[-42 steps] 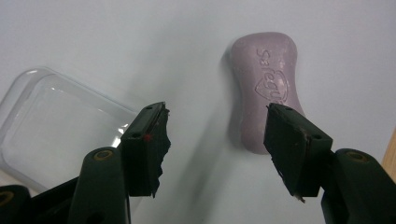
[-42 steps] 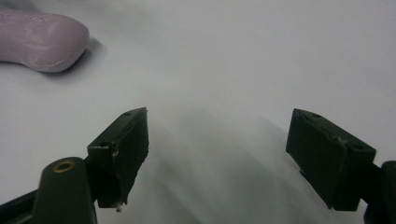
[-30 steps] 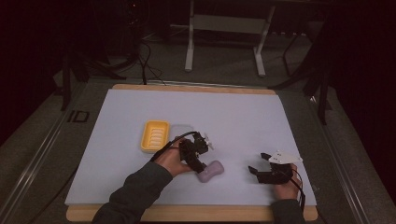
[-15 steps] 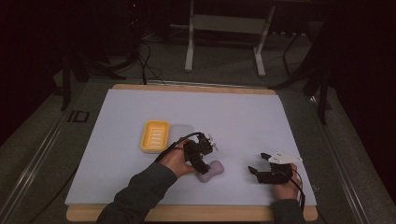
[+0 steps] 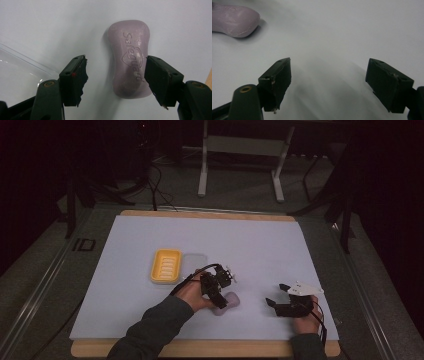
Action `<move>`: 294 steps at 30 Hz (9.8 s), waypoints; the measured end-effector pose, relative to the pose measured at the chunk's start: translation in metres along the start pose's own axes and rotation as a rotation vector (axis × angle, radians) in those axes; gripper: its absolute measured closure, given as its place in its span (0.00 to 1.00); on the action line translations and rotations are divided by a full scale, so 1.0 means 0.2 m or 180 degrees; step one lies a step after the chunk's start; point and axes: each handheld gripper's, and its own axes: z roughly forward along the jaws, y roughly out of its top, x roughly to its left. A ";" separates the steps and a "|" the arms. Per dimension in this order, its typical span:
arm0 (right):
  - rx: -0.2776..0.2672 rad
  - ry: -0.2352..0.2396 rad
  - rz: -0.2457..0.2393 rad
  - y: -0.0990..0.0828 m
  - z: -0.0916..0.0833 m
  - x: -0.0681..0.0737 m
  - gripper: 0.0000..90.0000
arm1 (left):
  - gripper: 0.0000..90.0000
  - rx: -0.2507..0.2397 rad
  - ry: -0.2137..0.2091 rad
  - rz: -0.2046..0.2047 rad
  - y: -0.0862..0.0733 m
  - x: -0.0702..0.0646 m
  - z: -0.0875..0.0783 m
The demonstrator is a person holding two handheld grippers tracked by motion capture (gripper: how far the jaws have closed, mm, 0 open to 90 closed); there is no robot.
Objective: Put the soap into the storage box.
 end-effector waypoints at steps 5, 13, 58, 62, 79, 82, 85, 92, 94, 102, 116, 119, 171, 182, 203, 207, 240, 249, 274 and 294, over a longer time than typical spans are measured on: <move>-0.0001 0.0000 -0.0001 0.00 0.00 0.00 0.22 | 0.36 0.0007 -0.0039 -0.0020 0.01 -0.01 0.02; 0.0001 -0.0001 -0.0004 0.00 0.00 0.00 0.22 | 0.35 0.0083 -0.0092 0.0012 0.05 -0.03 0.08; 0.0009 -0.0008 -0.0018 0.00 0.00 0.00 0.22 | 0.54 0.0502 -0.0178 0.0202 0.12 -0.06 0.22; 0.0008 -0.0007 -0.0018 0.00 0.00 0.00 0.22 | 0.55 0.0526 -0.0206 0.0227 0.12 -0.05 0.22; 0.0012 -0.0005 -0.0014 0.00 0.00 0.00 0.22 | 0.55 0.0535 -0.0193 0.0282 0.13 -0.05 0.19; 0.0012 -0.0006 -0.0015 0.00 0.00 0.00 0.22 | 0.55 0.0523 -0.0188 0.0268 0.13 -0.04 0.18; 0.0011 -0.0006 -0.0016 0.00 0.00 0.00 0.22 | 0.55 0.0512 -0.0177 0.0251 0.13 -0.04 0.18; 0.0012 -0.0005 -0.0015 0.00 0.00 0.00 0.22 | 0.55 0.0490 -0.0147 0.0222 0.12 -0.02 0.16; 0.0013 -0.0004 -0.0019 0.00 0.00 0.00 0.22 | 0.55 0.0491 -0.0130 0.0209 0.12 -0.01 0.15; 0.0014 -0.0006 -0.0021 0.00 0.00 0.00 0.22 | 0.55 0.0470 -0.0091 0.0183 0.12 0.01 0.13; 0.0015 -0.0007 -0.0023 0.00 0.00 0.00 0.22 | 0.55 0.0427 -0.0035 0.0158 0.11 0.02 0.10; 0.0014 -0.0007 -0.0024 0.00 0.00 0.00 0.22 | 0.55 0.0417 -0.0017 0.0149 0.11 0.03 0.10; 0.0017 -0.0010 -0.0035 0.00 0.00 0.00 0.22 | 0.55 0.0413 0.0076 -0.0075 0.03 0.17 -0.03; 0.0021 -0.0009 -0.0030 0.00 0.00 0.00 0.22 | 0.55 0.0381 0.0088 -0.0160 0.01 0.21 -0.06; 0.0027 -0.0014 -0.0040 0.00 0.00 0.00 0.22 | 0.55 0.0323 0.0124 -0.0317 -0.03 0.29 -0.11; 0.0027 -0.0013 -0.0039 0.00 0.00 0.00 0.22 | 0.55 0.0310 0.0128 -0.0364 -0.04 0.30 -0.12; 0.0030 -0.0017 -0.0041 0.00 0.00 0.01 0.22 | 0.55 0.0268 0.0152 -0.0677 -0.14 0.46 -0.20; 0.0031 -0.0017 -0.0041 0.00 0.00 0.01 0.22 | 0.55 0.0268 0.0174 -0.0759 -0.17 0.51 -0.23; 0.0029 -0.0021 -0.0040 0.00 0.00 0.00 0.22 | 0.55 0.0258 0.0251 -0.1113 -0.29 0.65 -0.27; 0.0029 -0.0031 -0.0047 0.00 0.00 0.01 0.22 | 0.55 0.0405 0.0280 -0.1482 -0.42 0.78 -0.22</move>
